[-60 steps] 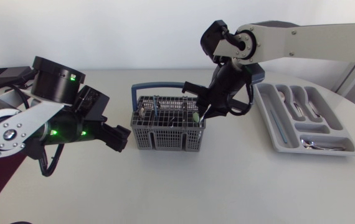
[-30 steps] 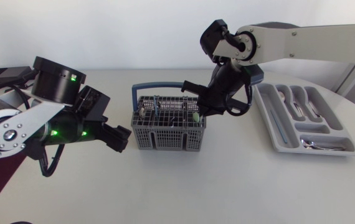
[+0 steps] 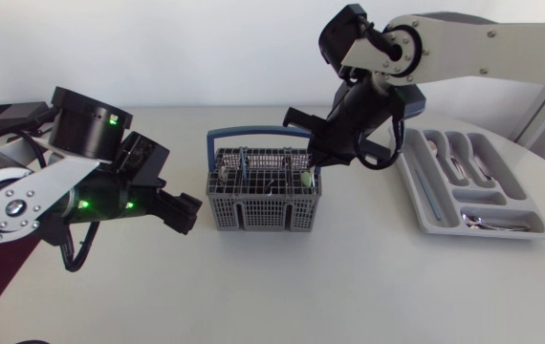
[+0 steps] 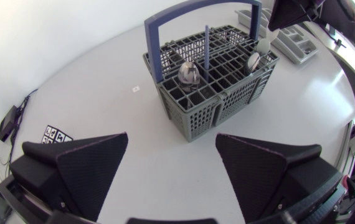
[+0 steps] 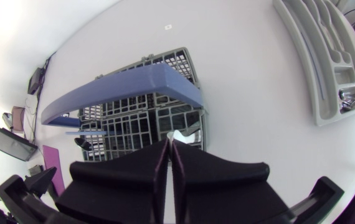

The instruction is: Transfer all utensils from the basket to the drawer tray.

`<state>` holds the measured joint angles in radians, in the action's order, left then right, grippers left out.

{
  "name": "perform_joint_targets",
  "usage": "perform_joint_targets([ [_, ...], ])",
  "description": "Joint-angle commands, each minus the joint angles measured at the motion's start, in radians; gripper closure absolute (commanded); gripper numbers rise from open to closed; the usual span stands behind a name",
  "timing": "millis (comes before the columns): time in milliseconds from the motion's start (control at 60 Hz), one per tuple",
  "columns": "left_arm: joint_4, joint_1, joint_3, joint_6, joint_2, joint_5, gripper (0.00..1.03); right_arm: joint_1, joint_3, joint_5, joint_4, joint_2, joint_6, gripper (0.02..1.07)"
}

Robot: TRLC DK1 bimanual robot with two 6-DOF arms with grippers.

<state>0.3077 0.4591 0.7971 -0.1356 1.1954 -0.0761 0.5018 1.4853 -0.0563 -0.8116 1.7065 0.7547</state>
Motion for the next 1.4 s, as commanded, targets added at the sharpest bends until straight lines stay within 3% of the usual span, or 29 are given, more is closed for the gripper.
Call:
perform_joint_targets([
  [0, -0.01, 0.009, -0.027, -0.009, 0.021, 0.001, 0.05, -0.009, -0.022, -0.013, -0.023, -0.047, -0.014, 1.01],
  [400, -0.01, 0.009, -0.027, -0.009, 0.021, 0.001, 0.05, -0.1, 0.052, -0.22, -0.124, -0.216, -0.012, 1.01],
  [850, -0.012, 0.026, -0.027, -0.007, 0.024, -0.001, 0.05, -0.172, -0.005, -0.289, -0.166, -0.278, -0.071, 1.01],
  [1000, -0.01, 0.021, -0.033, -0.012, 0.015, -0.002, 0.05, -0.184, 0.0, -0.28, -0.213, -0.335, -0.117, 1.01],
  [1150, -0.01, 0.021, -0.033, -0.013, 0.013, -0.002, 0.05, -0.238, -0.003, -0.208, -0.343, -0.4, -0.299, 1.01],
  [1383, -0.009, 0.021, -0.032, -0.013, 0.012, -0.002, 0.05, -0.444, -0.232, 0.007, -0.299, -0.455, -0.634, 1.01],
])
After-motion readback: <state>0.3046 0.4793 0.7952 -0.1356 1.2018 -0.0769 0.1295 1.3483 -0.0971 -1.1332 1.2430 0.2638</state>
